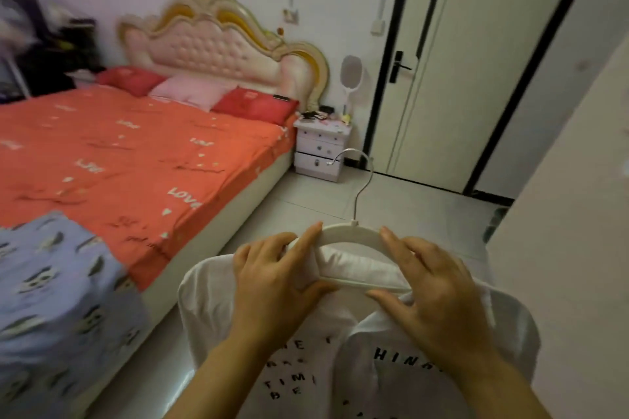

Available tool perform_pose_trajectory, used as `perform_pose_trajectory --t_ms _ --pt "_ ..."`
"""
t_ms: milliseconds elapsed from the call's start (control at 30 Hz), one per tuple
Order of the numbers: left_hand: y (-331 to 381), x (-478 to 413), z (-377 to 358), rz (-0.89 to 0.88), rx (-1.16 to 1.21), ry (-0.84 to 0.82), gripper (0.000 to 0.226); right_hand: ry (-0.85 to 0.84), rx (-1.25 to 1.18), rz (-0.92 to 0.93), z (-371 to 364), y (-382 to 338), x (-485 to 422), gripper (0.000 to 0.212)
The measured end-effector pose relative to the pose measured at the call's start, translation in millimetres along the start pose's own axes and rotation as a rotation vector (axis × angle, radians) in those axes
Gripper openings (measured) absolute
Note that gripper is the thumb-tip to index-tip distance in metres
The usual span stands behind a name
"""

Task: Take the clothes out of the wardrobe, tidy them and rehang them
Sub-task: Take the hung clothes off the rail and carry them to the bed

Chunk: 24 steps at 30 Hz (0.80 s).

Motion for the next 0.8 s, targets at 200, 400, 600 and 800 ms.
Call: perform_pose_trajectory --t_ms 200,400,600,800 --pt "-145 -28 33 0.152 -0.167 0.108 0.067 -0.035 -0.171 0.155 -117 -66 -110 0.073" --pt "-269 -34 71 0.307 -0.369 0.154 0.067 -0.08 -0.376 0.307 -222 -142 -196 0.076" --pt "-376 -23 91 0.502 -0.524 0.227 0.077 -0.138 -0.544 0.476 -325 -214 -260 0.081" --pt "-460 -27 110 0.702 -0.739 0.28 0.072 -0.213 -0.726 0.649 -413 -278 -325 0.077"
Point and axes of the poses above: each hand's wrist, its own x-axis away from the middle knuckle, its own z-axis out of the back of the hand, y = z × x, the point moved 8 cm from there along -x, towards the middle knuckle, and after that the axes turned 7 degrees about -x, right-handed, at the moved point
